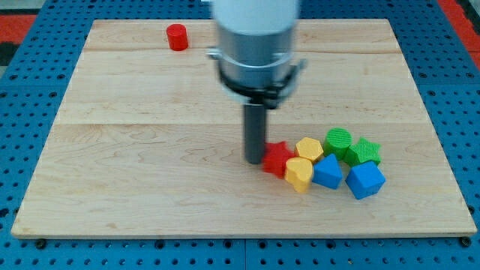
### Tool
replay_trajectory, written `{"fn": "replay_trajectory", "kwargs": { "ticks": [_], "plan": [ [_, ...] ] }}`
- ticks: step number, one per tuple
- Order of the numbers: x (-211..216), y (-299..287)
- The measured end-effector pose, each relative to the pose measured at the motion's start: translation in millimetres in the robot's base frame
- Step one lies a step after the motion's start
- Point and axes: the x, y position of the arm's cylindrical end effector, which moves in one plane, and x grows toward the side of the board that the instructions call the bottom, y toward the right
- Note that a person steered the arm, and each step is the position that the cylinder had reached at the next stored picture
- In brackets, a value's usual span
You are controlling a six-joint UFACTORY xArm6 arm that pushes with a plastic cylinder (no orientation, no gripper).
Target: Place the red circle above the red star
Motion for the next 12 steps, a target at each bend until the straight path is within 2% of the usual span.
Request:
{"fn": "replay_trajectory", "kwargs": {
  "ticks": [1, 2, 3, 5, 6, 7, 9, 10, 11, 12],
  "plan": [
    [-10, -12],
    [-31, -92],
    [-67, -145],
    [-175, -237],
    [-245, -227],
    [-275, -178],
    [-258, 15],
    [-284, 28],
    [-269, 56],
    [-230, 94]
  ]
}}
